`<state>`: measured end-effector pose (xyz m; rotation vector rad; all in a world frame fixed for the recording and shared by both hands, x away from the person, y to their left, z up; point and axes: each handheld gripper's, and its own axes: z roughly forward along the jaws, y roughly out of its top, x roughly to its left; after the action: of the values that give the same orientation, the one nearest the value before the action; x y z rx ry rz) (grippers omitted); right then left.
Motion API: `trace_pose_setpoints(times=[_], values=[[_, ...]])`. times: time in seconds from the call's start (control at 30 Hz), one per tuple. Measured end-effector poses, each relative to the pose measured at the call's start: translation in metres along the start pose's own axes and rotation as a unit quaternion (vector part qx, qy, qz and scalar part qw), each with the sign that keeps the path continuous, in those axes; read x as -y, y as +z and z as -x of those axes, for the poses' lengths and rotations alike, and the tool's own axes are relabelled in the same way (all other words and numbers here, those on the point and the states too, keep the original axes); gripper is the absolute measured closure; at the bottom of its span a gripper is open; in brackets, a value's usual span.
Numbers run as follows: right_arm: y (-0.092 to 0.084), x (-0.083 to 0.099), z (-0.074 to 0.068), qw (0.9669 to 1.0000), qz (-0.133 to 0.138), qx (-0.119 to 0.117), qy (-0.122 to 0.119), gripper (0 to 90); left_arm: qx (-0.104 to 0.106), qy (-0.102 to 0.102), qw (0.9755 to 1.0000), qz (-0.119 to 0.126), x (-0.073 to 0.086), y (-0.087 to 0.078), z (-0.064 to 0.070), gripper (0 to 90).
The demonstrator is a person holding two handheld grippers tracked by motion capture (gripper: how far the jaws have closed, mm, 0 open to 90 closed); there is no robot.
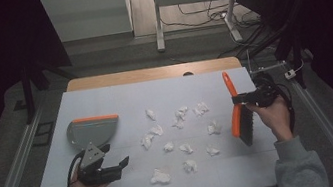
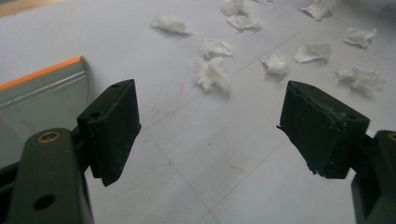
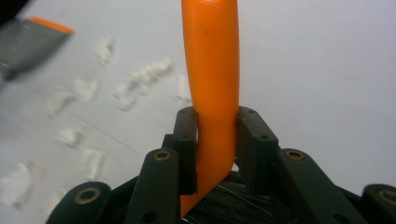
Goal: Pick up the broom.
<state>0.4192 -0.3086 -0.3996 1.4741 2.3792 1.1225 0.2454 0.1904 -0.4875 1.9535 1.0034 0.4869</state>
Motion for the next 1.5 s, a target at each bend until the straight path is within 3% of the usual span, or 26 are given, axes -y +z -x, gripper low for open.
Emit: trace_pose_setpoints(times=[0.3,0.57,0.8,1.17,1.5], values=[[0.003,-0.011,-0.036,0.9972,0.049,-0.055,-0.014,70.9,0.016,0.013,0.9997,0.015,-0.027,0.007,0.015,21.0],[0.017,-0.017,-0.071,0.993,0.085,-0.078,-0.025,70.8,0.038,0.024,0.9989,0.017,-0.049,0.023,0.032,21.7],[0.031,-0.021,-0.092,0.9898,0.099,-0.098,-0.029,70.8,0.068,0.049,0.9962,0.026,-0.072,0.034,0.058,21.5],[0.057,-0.024,-0.123,0.9838,0.122,-0.13,-0.021,70.8,0.088,0.054,0.9943,0.025,-0.082,0.049,0.073,23.1],[0.072,-0.02,-0.134,0.9788,0.149,-0.14,0.001,70.8,0.079,0.047,0.9956,0.015,-0.081,0.061,0.077,23.4]])
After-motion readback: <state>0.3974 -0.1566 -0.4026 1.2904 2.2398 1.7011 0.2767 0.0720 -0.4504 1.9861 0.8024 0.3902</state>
